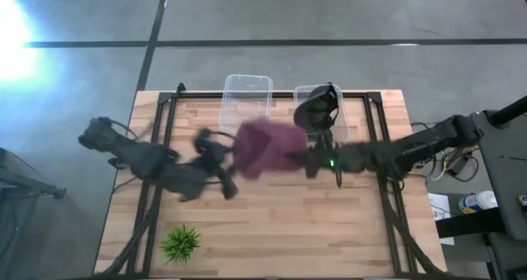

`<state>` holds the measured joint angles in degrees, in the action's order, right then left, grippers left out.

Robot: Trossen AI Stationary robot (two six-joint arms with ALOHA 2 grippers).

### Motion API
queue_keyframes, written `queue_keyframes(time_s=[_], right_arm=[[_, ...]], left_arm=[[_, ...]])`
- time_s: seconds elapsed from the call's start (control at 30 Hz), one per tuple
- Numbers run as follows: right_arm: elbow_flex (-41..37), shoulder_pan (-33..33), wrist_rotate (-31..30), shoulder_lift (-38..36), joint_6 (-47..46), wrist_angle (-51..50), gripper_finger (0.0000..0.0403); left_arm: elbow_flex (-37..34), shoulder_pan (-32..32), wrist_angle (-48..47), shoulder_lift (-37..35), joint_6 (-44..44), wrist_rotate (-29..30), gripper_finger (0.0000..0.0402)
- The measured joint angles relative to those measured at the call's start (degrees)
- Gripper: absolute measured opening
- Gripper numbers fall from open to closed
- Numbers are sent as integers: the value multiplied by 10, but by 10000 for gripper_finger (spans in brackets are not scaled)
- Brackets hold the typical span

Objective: Pick & Place hat
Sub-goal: Put the dark red cap into the left transparent bin

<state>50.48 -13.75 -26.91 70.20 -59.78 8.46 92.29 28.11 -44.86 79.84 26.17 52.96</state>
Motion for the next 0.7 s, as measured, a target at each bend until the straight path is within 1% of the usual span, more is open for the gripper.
queue_keyframes(time_s=[0.07,0.1,0.13,0.17,0.27,0.33,0.4,0.47,0.53,0.6,0.7], right_arm=[[43,39,-1,7,42,-45,14],[66,62,5,14,60,-64,14],[90,84,18,23,78,-83,14],[113,106,35,36,95,-96,14],[187,170,73,85,134,-127,14],[242,211,83,126,137,-184,14],[294,252,117,171,137,-252,14],[340,282,162,223,136,-293,14],[382,303,196,274,137,-316,14],[428,315,205,317,137,-336,21],[501,327,214,373,142,-379,49]], left_arm=[[5,25,-1,-26,-25,101,147],[4,35,-2,-39,-37,136,147],[3,43,-4,-50,-45,157,147],[2,49,-11,-60,-49,164,147],[2,61,-26,-85,-35,152,147],[2,65,-36,-95,-20,134,147],[2,67,-55,-101,-6,115,147],[1,69,-79,-104,20,97,147],[-4,69,-102,-108,45,80,147],[-16,69,-116,-115,61,65,147],[-50,68,-102,-139,68,18,147]])
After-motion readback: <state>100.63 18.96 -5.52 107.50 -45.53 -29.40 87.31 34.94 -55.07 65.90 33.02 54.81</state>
